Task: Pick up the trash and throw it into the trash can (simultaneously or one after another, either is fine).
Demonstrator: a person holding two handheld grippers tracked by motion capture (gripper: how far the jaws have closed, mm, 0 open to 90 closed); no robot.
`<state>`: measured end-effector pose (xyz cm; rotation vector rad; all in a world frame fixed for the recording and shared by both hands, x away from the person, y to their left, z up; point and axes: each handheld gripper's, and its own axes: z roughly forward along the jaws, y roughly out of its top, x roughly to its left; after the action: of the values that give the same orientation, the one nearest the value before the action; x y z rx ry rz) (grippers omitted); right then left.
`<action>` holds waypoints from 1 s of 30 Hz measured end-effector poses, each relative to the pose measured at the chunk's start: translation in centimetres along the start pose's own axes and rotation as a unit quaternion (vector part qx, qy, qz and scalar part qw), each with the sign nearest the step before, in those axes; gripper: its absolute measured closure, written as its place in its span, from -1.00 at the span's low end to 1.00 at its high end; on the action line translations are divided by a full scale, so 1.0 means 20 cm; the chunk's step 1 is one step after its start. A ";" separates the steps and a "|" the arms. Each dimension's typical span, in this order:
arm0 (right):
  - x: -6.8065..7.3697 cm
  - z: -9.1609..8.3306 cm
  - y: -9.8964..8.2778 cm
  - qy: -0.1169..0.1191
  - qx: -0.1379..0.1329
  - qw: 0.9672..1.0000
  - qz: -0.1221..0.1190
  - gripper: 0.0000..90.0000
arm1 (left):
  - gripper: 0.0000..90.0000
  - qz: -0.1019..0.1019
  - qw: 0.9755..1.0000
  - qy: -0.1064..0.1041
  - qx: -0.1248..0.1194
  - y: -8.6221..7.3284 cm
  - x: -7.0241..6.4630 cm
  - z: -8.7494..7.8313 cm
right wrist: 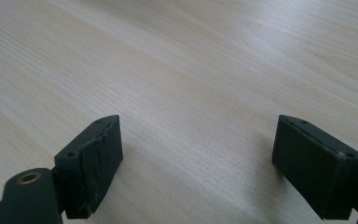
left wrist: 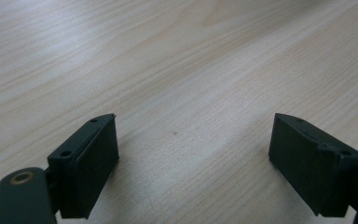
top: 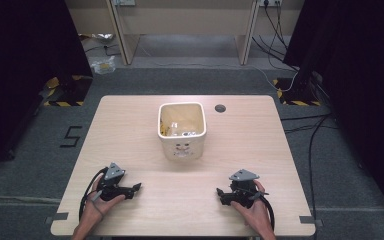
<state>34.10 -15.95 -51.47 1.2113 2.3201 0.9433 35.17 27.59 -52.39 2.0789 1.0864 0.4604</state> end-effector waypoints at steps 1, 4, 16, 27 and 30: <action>0.00 0.00 -0.01 -0.001 -0.007 1.000 0.003 -0.63 | -0.68 0.000 1.000 0.000 0.000 0.00 0.00 0.00; 0.01 -0.01 -0.03 -0.001 -0.015 1.000 0.004 -0.64 | -0.68 0.000 1.000 0.000 0.000 0.00 0.00 0.00; 0.01 -0.06 -0.08 0.000 -0.015 1.000 0.005 -0.65 | -0.68 0.000 1.000 0.000 0.000 0.00 0.00 0.00; 0.01 -0.08 -0.10 -0.002 -0.016 1.000 0.002 -0.65 | -0.68 0.000 1.000 0.000 0.000 0.00 0.00 0.00; 0.01 -0.08 -0.10 -0.003 -0.015 1.000 0.003 -0.65 | -0.68 0.000 1.000 0.000 0.000 0.00 0.00 0.00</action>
<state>31.76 -17.25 -51.75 1.2088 2.2905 0.9734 35.17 27.59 -52.39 2.0788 1.0864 0.4607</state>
